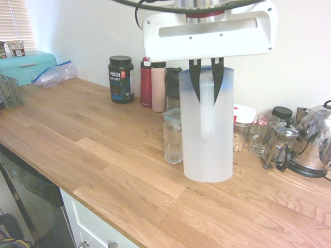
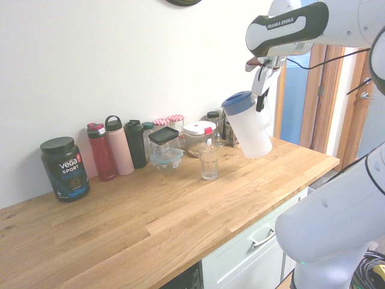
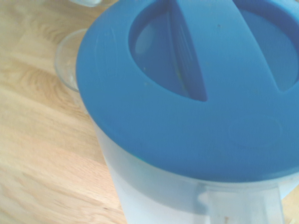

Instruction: Pour me some water

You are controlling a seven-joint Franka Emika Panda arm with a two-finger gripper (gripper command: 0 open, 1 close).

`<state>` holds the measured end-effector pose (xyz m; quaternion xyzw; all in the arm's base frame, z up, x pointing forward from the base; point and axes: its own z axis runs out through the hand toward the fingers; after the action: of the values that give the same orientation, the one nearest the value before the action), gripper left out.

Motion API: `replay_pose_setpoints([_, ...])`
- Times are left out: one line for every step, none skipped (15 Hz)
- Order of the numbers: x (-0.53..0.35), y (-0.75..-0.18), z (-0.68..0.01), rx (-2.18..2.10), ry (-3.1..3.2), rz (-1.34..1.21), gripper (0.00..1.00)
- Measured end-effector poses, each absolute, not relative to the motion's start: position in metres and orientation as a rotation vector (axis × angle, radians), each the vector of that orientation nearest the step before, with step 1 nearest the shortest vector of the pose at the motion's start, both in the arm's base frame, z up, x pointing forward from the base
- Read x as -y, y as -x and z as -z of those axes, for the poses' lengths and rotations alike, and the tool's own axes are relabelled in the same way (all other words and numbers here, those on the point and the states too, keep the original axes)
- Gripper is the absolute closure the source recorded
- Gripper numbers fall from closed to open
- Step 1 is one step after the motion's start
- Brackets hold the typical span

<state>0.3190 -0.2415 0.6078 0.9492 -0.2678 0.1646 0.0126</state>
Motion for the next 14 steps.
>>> replay_pose_setpoints([0.236, -0.309, -0.604, 0.915, -2.940, -0.532, 1.00])
replay_pose_setpoints([0.228, -0.298, -0.602, 0.991, -2.919, -0.554, 1.00])
replay_pose_setpoints([0.217, -0.288, -0.601, 1.062, -2.895, -0.581, 1.00])
replay_pose_setpoints([0.204, -0.277, -0.599, 1.127, -2.870, -0.609, 1.00])
replay_pose_setpoints([0.189, -0.267, -0.601, 1.184, -2.843, -0.645, 1.00])
replay_pose_setpoints([0.173, -0.257, -0.605, 1.235, -2.815, -0.692, 1.00])
replay_pose_setpoints([0.153, -0.248, -0.611, 1.278, -2.787, -0.748, 1.00])
replay_pose_setpoints([0.132, -0.241, -0.616, 1.309, -2.763, -0.803, 1.00])
replay_pose_setpoints([0.107, -0.234, -0.621, 1.331, -2.739, -0.864, 1.00])
replay_pose_setpoints([0.079, -0.228, -0.626, 1.342, -2.716, -0.930, 1.00])
replay_pose_setpoints([0.048, -0.224, -0.630, 1.339, -2.696, -1.003, 1.00])
replay_pose_setpoints([0.015, -0.220, -0.632, 1.324, -2.679, -1.077, 1.00])
replay_pose_setpoints([-0.016, -0.218, -0.634, 1.303, -2.664, -1.148, 1.00])
replay_pose_setpoints([-0.044, -0.216, -0.635, 1.281, -2.654, -1.200, 1.00])
